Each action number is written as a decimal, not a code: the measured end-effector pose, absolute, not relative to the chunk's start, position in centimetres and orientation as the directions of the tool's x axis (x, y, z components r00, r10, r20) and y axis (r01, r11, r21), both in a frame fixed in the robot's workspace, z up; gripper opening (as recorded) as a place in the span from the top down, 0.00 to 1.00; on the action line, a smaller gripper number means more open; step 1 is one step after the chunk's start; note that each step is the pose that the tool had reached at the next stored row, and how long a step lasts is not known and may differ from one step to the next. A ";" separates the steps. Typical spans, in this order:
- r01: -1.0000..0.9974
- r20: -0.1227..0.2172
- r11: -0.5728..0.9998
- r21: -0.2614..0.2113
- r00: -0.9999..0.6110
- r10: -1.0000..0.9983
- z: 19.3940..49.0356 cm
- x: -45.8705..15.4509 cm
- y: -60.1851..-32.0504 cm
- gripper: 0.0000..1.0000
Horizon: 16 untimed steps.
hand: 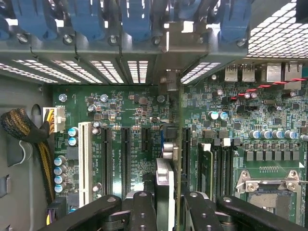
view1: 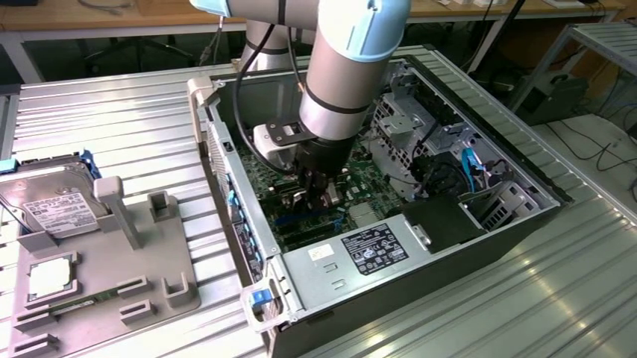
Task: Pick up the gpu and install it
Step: 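Insert the gpu into the slot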
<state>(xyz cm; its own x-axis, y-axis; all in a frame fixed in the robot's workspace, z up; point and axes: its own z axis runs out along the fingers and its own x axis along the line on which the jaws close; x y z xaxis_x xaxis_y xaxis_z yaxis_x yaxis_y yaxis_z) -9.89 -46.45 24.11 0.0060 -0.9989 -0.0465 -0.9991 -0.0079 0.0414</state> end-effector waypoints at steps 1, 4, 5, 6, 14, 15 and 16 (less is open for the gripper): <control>-0.999 -0.047 -0.008 0.041 0.006 -0.999 24.1 -9.9 -46.4 0.72; -0.999 -0.047 -0.008 0.041 0.006 -0.999 24.1 -9.9 -46.4 0.72; -0.999 -0.047 -0.008 0.041 0.006 -0.999 24.1 -9.9 -46.4 0.72; -0.999 -0.047 -0.008 0.041 0.006 -0.999 24.1 -9.9 -46.4 0.72; -0.999 -0.047 -0.008 0.041 0.006 -0.999 24.1 -9.9 -46.4 0.72; -0.999 -0.047 -0.008 0.041 0.006 -0.999 24.1 -9.9 -46.4 0.72; -0.999 -0.047 -0.008 0.041 0.006 -0.999 24.1 -9.9 -46.4 0.72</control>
<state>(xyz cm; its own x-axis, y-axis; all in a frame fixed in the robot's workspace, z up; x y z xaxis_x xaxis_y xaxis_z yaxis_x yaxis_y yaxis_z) -9.89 -46.44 24.08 0.0059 -0.9989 -0.0470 -0.9991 -0.0079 0.0413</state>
